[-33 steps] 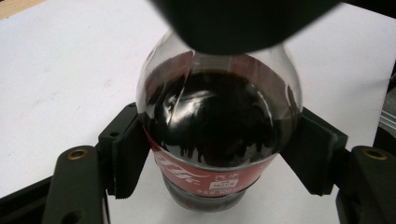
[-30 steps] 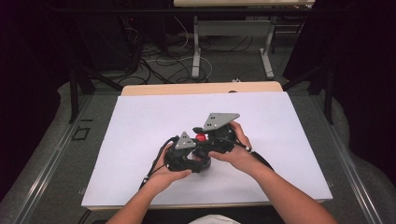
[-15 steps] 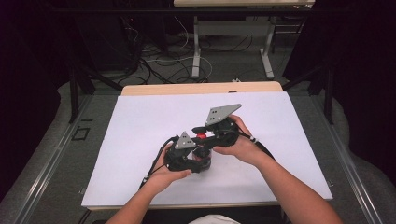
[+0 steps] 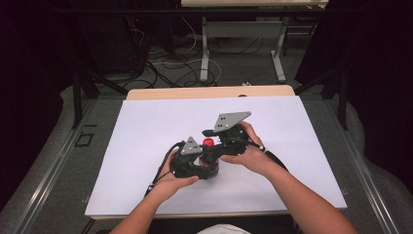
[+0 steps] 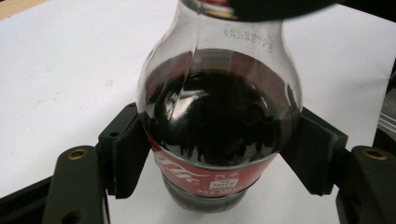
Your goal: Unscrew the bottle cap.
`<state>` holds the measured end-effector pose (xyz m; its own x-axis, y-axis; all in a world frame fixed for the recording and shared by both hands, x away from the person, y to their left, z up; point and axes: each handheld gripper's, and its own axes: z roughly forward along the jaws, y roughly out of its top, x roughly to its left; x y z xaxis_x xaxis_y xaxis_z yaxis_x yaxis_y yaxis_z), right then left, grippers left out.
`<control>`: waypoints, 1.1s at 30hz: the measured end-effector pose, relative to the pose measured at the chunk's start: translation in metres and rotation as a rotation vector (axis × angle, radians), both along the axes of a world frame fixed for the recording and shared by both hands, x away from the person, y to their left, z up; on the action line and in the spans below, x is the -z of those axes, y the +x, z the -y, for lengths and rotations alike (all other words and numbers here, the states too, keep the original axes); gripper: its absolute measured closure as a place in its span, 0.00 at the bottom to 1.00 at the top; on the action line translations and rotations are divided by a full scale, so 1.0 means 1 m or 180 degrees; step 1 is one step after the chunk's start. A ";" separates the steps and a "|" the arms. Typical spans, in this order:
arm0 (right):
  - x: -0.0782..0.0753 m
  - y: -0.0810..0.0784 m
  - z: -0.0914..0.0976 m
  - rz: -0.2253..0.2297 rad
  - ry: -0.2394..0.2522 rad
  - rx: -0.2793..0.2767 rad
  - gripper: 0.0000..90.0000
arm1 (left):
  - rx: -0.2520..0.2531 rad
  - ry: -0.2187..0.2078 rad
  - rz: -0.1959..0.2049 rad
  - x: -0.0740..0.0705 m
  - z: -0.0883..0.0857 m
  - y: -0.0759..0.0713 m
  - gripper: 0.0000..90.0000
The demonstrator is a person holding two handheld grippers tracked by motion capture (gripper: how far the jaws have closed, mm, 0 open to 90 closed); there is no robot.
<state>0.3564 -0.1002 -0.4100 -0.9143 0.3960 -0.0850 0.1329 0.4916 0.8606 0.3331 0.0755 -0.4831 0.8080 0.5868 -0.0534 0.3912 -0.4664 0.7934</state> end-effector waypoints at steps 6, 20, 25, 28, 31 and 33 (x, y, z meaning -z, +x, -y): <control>-0.001 -0.011 0.000 0.0027 -0.0019 0.0295 0.48 | -0.0078 -0.0035 -0.0012 -0.001 -0.002 0.001 0.33; 0.003 -0.015 -0.008 -0.0002 0.0090 0.0411 0.58 | -0.0025 0.0029 -0.0021 -0.001 -0.001 0.000 0.33; 0.004 -0.011 -0.011 0.0006 0.0061 0.0334 0.62 | -0.0018 0.0000 -0.0050 -0.001 0.002 -0.003 0.33; 0.005 -0.008 -0.010 0.0074 0.0024 0.0259 0.67 | -0.0008 0.0021 -0.0039 0.000 0.002 -0.002 0.33; 0.003 -0.003 -0.008 -0.0006 -0.0015 0.0110 0.68 | 0.0013 0.0034 -0.0016 0.000 0.002 -0.002 0.33; 0.002 0.001 -0.007 -0.0061 -0.0025 -0.0009 0.68 | 0.0037 0.0059 -0.0039 -0.001 0.001 -0.002 0.33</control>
<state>0.3576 -0.0935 -0.4118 -0.9169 0.3929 -0.0705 0.1481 0.4988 0.8540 0.3309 0.0742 -0.4822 0.8140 0.5785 -0.0526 0.3954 -0.4854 0.7798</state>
